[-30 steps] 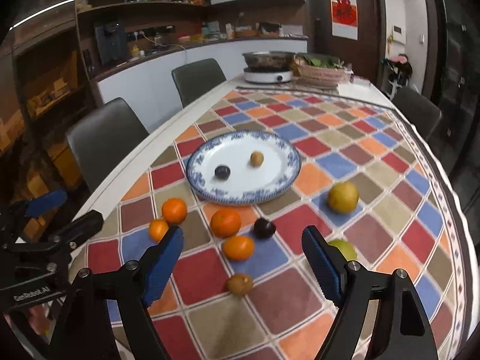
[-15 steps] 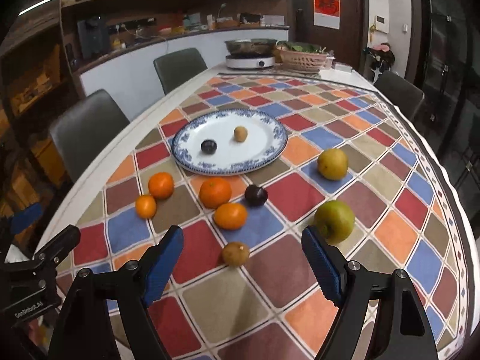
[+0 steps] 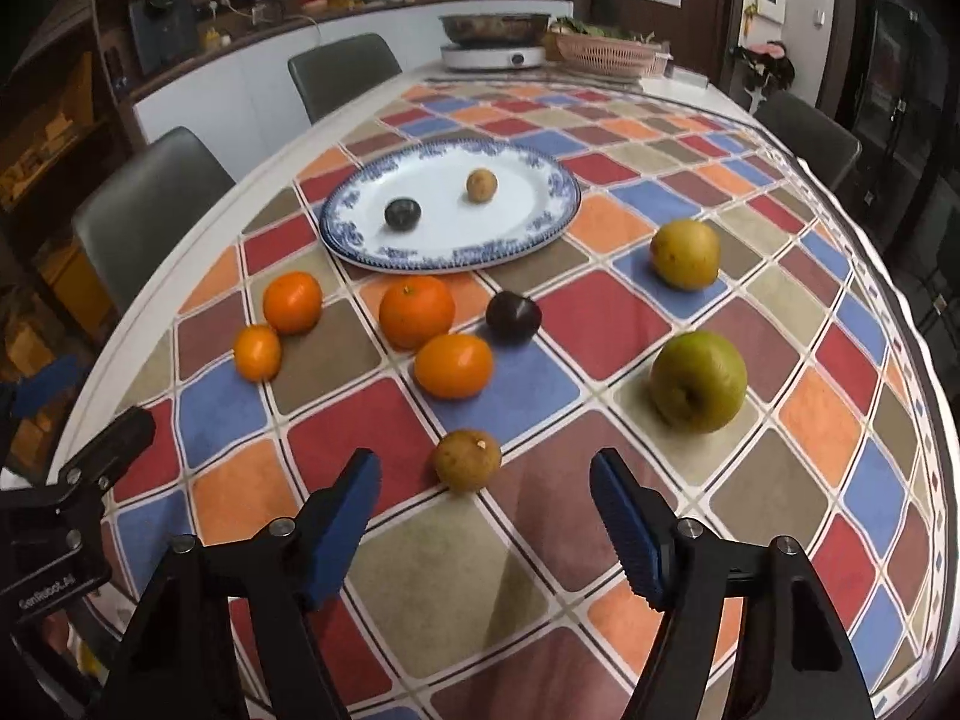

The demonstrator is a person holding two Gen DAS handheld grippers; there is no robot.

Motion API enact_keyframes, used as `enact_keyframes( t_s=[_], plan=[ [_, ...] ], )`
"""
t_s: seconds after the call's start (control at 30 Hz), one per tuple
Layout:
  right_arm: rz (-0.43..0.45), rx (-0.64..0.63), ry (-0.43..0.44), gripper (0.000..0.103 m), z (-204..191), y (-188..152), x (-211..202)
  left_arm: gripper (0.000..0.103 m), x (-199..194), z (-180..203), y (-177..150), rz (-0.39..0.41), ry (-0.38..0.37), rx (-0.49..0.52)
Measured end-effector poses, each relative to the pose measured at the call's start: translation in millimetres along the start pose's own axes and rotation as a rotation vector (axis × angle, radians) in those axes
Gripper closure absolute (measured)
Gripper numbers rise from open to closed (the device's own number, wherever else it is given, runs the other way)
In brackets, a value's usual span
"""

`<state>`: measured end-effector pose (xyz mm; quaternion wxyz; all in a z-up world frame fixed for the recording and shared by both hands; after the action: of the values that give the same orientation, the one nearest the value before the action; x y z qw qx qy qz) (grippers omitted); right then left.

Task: Organize fruits
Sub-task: 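Grasp an orange with the left gripper while the right gripper grasps another brown fruit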

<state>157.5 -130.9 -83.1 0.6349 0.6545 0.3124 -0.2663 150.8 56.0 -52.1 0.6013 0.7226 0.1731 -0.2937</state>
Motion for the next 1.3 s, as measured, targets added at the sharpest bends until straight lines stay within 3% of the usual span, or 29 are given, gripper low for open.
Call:
enact_keyframes(
  t_s=[0.17,0.33,0.73,0.9,1.03,1.3],
  plan=[
    [-0.031,0.011,0.01,0.039,0,-3,7,0.022,22,8,7,-0.038,-0.071,0.02],
    [-0.081,0.025,0.029,0.051,2,-7,19,0.032,45,10,7,-0.083,-0.116,-0.02],
    [-0.115,-0.002,0.031,0.062,-3,-12,30,0.052,74,15,3,-0.13,-0.13,-0.024],
    [-0.114,-0.019,0.034,0.07,-5,-12,33,0.055,85,14,3,-0.151,-0.141,-0.052],
    [-0.108,-0.026,0.043,0.073,-6,-11,34,0.065,89,18,3,-0.161,-0.146,-0.049],
    [-0.087,-0.011,0.039,0.073,2,-6,33,0.066,91,25,6,-0.162,-0.127,-0.016]
  ],
)
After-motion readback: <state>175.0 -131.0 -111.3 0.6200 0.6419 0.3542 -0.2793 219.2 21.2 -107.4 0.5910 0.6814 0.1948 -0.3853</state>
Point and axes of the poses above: each gripper's, at about its wrist camera, not at the fingertips, and x roughly the way its jaws point, z to its right, y to its top, the point moved 5 cm from there along x, roughly the way its jaws point, and after that the axes turned 6 degrees about z, right-handed, at the moved point
